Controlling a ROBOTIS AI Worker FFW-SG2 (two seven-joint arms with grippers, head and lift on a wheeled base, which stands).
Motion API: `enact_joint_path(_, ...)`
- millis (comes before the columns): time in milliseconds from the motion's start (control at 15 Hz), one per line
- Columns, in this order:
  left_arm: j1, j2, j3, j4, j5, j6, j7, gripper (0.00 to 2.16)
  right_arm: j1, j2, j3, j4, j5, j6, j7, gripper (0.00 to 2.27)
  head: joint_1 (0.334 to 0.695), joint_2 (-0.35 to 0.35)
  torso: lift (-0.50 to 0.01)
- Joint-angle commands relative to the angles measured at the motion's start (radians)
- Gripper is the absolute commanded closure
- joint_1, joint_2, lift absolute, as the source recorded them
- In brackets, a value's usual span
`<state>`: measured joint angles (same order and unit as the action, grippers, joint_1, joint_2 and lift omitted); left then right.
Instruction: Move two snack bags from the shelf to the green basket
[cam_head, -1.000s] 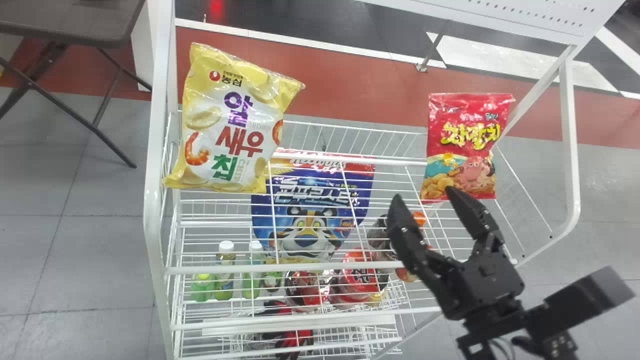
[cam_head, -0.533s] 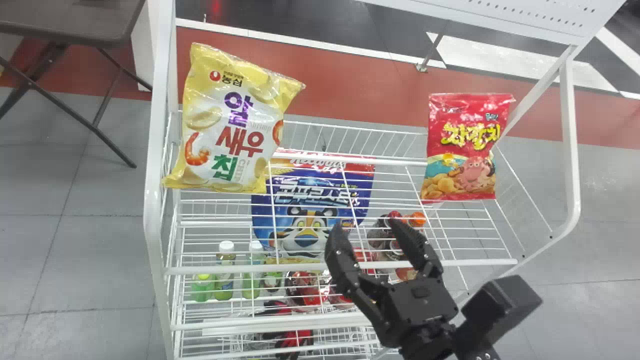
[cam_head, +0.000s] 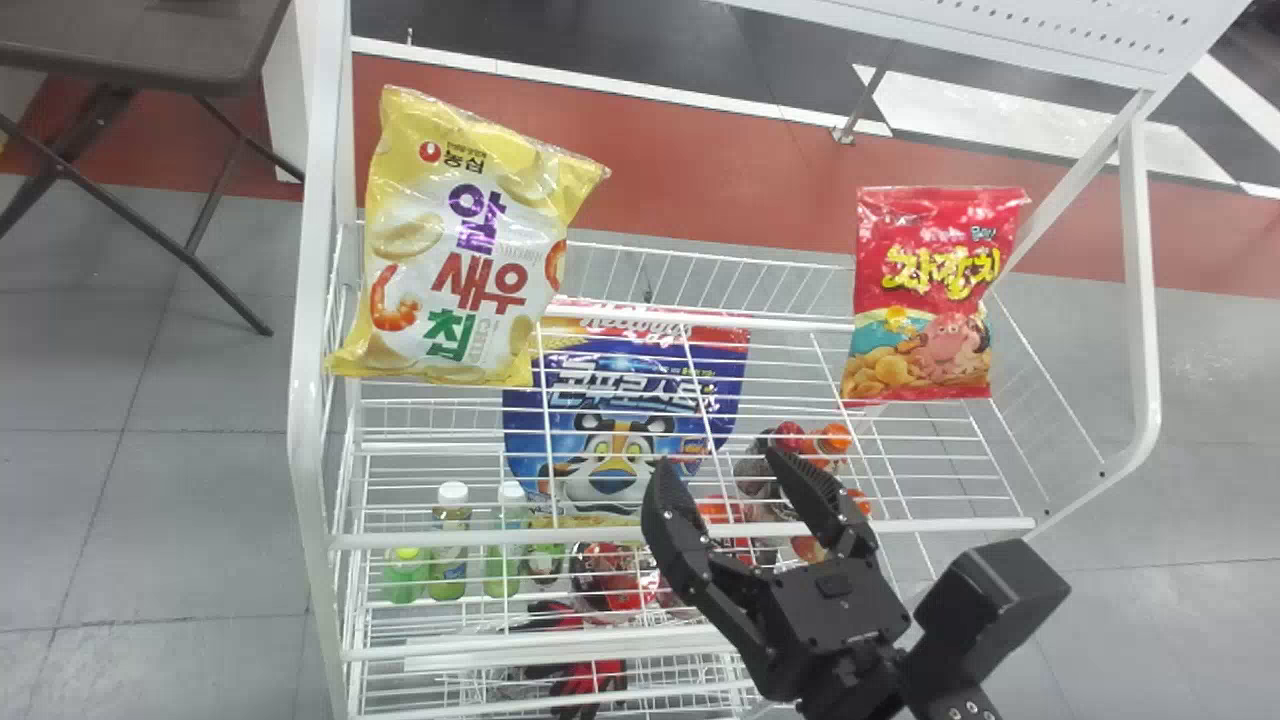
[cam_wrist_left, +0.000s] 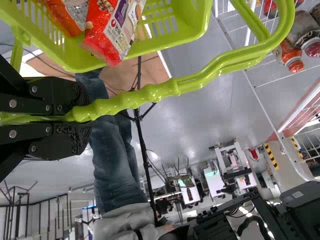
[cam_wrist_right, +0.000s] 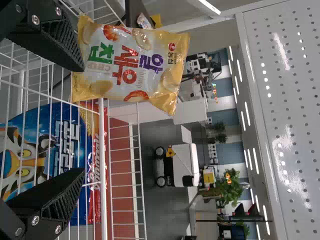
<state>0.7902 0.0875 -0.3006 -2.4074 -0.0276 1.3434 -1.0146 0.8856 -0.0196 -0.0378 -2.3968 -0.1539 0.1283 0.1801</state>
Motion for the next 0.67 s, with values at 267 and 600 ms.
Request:
enact_joint_path(267, 0.023, 0.002, 0.018, -0.021, 0.002, -0.003, -0.002, 2.04, 0.003, 0.000, -0.001, -0.001, -0.013, 0.000, 0.007, 0.11, 0.695, -0.350, -0.016)
enact_joint_path(600, 0.027, 0.000, 0.023, -0.025, 0.002, -0.003, -0.005, 2.04, 0.004, -0.002, 0.001, -0.004, -0.013, 0.003, 0.007, 0.11, 0.695, -0.350, -0.016)
